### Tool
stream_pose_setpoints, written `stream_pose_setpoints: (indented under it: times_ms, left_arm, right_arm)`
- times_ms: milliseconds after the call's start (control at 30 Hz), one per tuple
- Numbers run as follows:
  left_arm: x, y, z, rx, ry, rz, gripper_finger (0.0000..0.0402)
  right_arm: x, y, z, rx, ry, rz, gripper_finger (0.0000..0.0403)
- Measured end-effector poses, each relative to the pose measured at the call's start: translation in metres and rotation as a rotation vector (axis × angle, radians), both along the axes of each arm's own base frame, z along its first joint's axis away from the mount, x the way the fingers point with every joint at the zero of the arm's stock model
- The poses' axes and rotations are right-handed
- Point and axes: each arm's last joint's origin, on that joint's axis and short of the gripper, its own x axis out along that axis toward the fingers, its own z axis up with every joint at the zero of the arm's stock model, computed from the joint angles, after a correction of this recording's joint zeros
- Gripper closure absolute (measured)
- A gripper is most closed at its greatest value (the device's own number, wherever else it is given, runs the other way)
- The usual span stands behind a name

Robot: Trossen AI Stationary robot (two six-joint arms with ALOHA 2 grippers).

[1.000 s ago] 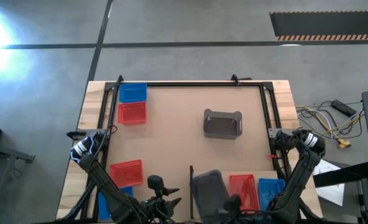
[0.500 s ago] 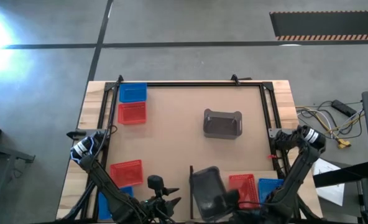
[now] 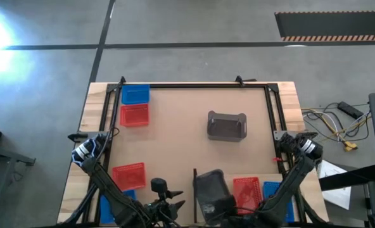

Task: Stack baskets on shelf by color
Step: Stack the left black bin on top of the black bin on the shelf

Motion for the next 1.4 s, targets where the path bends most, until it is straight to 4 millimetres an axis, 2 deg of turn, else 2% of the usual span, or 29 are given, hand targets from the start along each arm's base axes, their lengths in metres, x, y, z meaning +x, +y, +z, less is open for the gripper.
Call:
stream_pose_setpoints:
  times_ms: [267, 333, 533, 700, 1067, 1400]
  left_arm:
    - [0.001, 0.001, 0.000, 0.000, 0.000, 0.002, 0.0251]
    - [0.001, 0.001, 0.000, 0.001, 0.000, 0.002, 0.0251]
    - [0.001, 0.001, 0.000, 0.001, 0.001, 0.002, 0.0251]
    - [0.001, 0.001, 0.000, 0.001, 0.001, 0.002, 0.0251]
    - [0.000, 0.001, 0.000, 0.002, 0.002, 0.001, 0.0251]
    - [0.000, 0.000, 0.000, 0.001, 0.001, 0.001, 0.0251]
  right_arm:
    - [0.015, 0.011, -0.008, -0.033, 0.031, -0.034, 0.0365]
    - [0.019, 0.014, -0.010, -0.029, 0.042, -0.070, 0.0386]
    - [0.025, 0.018, -0.006, -0.029, 0.040, -0.262, 0.0390]
    - [0.028, 0.020, -0.002, -0.020, 0.031, -0.280, 0.0390]
    - [0.033, 0.014, -0.007, -0.032, 0.037, -0.294, 0.0390]
    - [0.034, 0.016, -0.006, -0.019, 0.044, -0.254, 0.0384]
